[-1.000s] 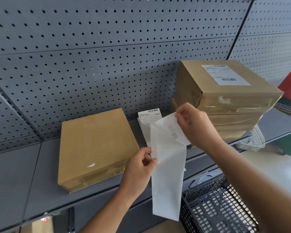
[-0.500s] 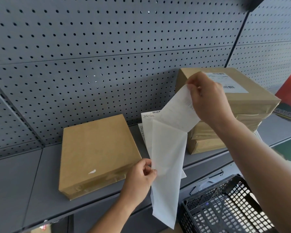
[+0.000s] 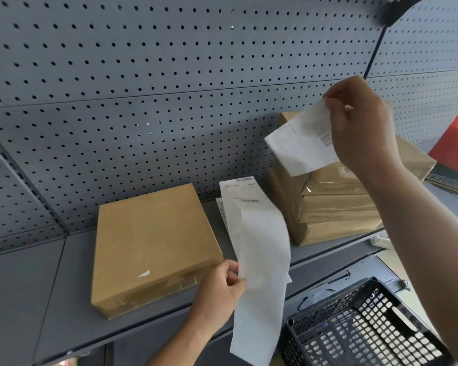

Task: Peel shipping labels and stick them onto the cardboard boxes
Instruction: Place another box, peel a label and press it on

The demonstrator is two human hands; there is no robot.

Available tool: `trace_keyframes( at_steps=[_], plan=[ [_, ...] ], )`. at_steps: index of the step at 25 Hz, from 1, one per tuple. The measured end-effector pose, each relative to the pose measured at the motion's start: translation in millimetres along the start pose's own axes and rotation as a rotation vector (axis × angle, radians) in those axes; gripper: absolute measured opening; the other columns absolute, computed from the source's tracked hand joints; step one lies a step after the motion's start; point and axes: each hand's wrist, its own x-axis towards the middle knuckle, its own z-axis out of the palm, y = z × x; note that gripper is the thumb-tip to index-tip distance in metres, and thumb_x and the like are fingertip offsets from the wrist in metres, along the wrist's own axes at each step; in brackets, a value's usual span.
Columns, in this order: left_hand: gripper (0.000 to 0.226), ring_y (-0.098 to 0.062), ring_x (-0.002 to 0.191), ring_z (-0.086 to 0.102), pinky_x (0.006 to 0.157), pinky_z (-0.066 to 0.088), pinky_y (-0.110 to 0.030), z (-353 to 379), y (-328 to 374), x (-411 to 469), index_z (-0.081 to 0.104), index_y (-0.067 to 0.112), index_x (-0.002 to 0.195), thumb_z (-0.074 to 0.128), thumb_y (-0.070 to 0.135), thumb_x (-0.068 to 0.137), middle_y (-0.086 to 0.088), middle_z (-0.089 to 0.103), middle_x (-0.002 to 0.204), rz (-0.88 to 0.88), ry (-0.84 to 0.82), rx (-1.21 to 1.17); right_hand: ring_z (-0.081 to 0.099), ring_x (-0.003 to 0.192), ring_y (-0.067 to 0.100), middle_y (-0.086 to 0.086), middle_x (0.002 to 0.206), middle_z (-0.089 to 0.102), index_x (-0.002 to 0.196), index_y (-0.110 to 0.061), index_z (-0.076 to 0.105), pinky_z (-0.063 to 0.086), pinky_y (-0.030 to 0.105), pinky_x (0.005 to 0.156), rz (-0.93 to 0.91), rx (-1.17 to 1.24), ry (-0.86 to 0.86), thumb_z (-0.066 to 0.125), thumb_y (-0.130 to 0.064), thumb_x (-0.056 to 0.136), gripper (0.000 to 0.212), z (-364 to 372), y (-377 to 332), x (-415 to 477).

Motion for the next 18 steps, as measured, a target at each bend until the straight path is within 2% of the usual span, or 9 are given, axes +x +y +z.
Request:
trace_keyframes(
  at_steps=[2, 4, 7, 8, 10, 13, 15, 18],
  plan=[
    [0.016, -0.011, 0.085, 0.069, 0.086, 0.053, -0.035, 1, -1, 0, 0.066, 0.030, 0.107, 0.065, 0.027, 0.092, 0.001, 0.074, 0.089, -0.004, -0.024, 0.015, 0.060, 0.088, 0.013, -0.009, 0.094, 0.064, 0.107, -0.010, 0.063, 0.045, 0.027, 0.076, -0.031, 0.029, 0.013, 0.047, -0.012, 0.096, 0.019, -3, -2, -5],
    [0.013, -0.011, 0.088, 0.070, 0.088, 0.053, -0.034, 1, 0, -2, 0.065, 0.030, 0.107, 0.064, 0.030, 0.094, 0.001, 0.075, 0.091, 0.005, -0.036, 0.022, 0.061, 0.089, 0.010, -0.009, 0.092, 0.064, 0.106, -0.012, 0.063, 0.049, 0.029, 0.081, -0.044, 0.078, 0.006, 0.048, -0.011, 0.096, 0.017, -4, -7, -12],
    [0.023, -0.003, 0.095, 0.068, 0.080, 0.050, -0.016, -3, 4, -5, 0.062, 0.027, 0.117, 0.062, 0.039, 0.098, 0.008, 0.075, 0.104, 0.054, 0.031, 0.031, 0.062, 0.087, 0.011, -0.009, 0.091, 0.064, 0.104, -0.011, 0.063, 0.050, 0.029, 0.079, -0.079, 0.152, -0.047, 0.050, -0.008, 0.097, 0.015, 0, -18, -30],
    [0.029, 0.000, 0.103, 0.066, 0.082, 0.047, -0.009, -5, 8, -6, 0.061, 0.025, 0.123, 0.061, 0.040, 0.099, 0.011, 0.071, 0.115, 0.077, 0.062, 0.018, 0.062, 0.086, 0.012, -0.008, 0.090, 0.064, 0.104, -0.011, 0.063, 0.050, 0.027, 0.078, -0.099, 0.166, -0.070, 0.051, -0.007, 0.097, 0.015, 2, -22, -39],
    [0.037, 0.001, 0.113, 0.064, 0.088, 0.047, -0.006, -12, 21, -9, 0.061, 0.022, 0.131, 0.059, 0.041, 0.099, 0.012, 0.066, 0.129, 0.129, 0.107, -0.090, 0.063, 0.084, 0.014, -0.006, 0.089, 0.066, 0.103, -0.011, 0.063, 0.048, 0.022, 0.073, -0.131, 0.187, -0.132, 0.053, -0.005, 0.097, 0.014, 9, -30, -59],
    [0.044, -0.011, 0.103, 0.074, 0.089, 0.059, -0.024, -29, 51, -16, 0.068, 0.017, 0.121, 0.054, 0.049, 0.095, -0.002, 0.077, 0.115, 0.130, 0.127, -0.484, 0.064, 0.072, 0.019, 0.002, 0.082, 0.069, 0.102, -0.010, 0.063, 0.050, 0.032, 0.064, -0.242, 0.186, -0.246, 0.055, -0.006, 0.097, 0.010, 21, -39, -95],
    [0.050, -0.022, 0.098, 0.077, 0.087, 0.062, -0.036, -47, 69, -19, 0.071, 0.009, 0.116, 0.051, 0.050, 0.096, -0.011, 0.079, 0.107, 0.099, 0.093, -0.728, 0.063, 0.069, 0.016, -0.001, 0.083, 0.068, 0.102, -0.011, 0.062, 0.050, 0.034, 0.061, -0.338, 0.201, -0.329, 0.053, -0.012, 0.099, 0.010, 32, -45, -119],
    [0.041, -0.021, 0.091, 0.077, 0.084, 0.062, -0.039, -71, 82, -20, 0.073, 0.009, 0.114, 0.053, 0.042, 0.100, -0.008, 0.080, 0.102, 0.095, 0.097, -0.818, 0.067, 0.072, 0.023, -0.003, 0.093, 0.068, 0.108, -0.018, 0.058, 0.055, 0.042, 0.058, -0.440, 0.228, -0.477, 0.047, -0.024, 0.102, 0.014, 49, -52, -148]
  ],
)
